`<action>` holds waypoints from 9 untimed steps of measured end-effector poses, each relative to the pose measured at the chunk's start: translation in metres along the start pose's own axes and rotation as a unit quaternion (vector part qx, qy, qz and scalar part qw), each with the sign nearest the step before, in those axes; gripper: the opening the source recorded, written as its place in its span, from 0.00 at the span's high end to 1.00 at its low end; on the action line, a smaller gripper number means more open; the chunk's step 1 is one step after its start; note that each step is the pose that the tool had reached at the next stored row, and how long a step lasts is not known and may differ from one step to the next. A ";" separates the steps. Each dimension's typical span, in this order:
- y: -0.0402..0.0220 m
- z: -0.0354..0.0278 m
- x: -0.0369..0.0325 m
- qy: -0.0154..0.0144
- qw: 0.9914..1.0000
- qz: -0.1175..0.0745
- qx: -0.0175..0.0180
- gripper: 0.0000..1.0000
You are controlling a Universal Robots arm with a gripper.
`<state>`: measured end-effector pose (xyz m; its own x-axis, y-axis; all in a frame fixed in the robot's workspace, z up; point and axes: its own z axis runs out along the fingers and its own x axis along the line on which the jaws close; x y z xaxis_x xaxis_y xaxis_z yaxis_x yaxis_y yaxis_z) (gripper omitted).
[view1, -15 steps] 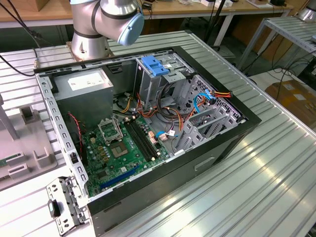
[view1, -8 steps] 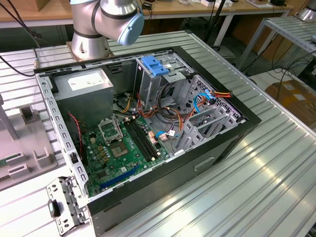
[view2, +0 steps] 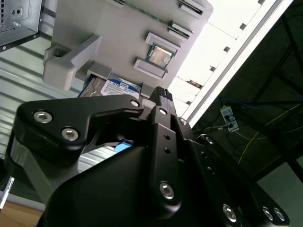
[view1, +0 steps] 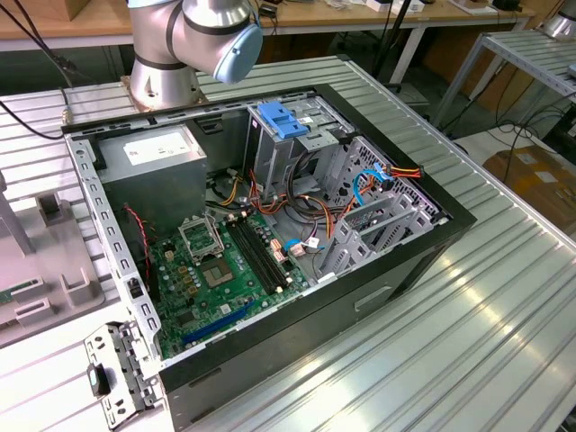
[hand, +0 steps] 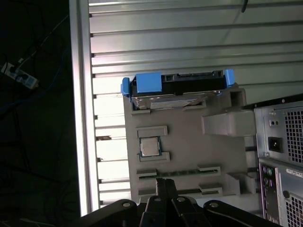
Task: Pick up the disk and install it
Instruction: 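Reach for the disk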
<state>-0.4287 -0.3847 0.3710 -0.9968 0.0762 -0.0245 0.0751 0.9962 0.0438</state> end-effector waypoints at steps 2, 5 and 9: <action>0.0013 0.0001 0.0001 0.000 1.000 0.000 0.000 0.89; 0.0038 0.0002 0.0002 0.000 1.000 0.000 0.000 0.89; 0.0061 0.0000 0.0004 0.000 1.000 0.000 0.000 0.89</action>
<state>-0.4286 -0.3786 0.3713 -0.9968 0.0761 -0.0243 0.0750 0.9962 0.0436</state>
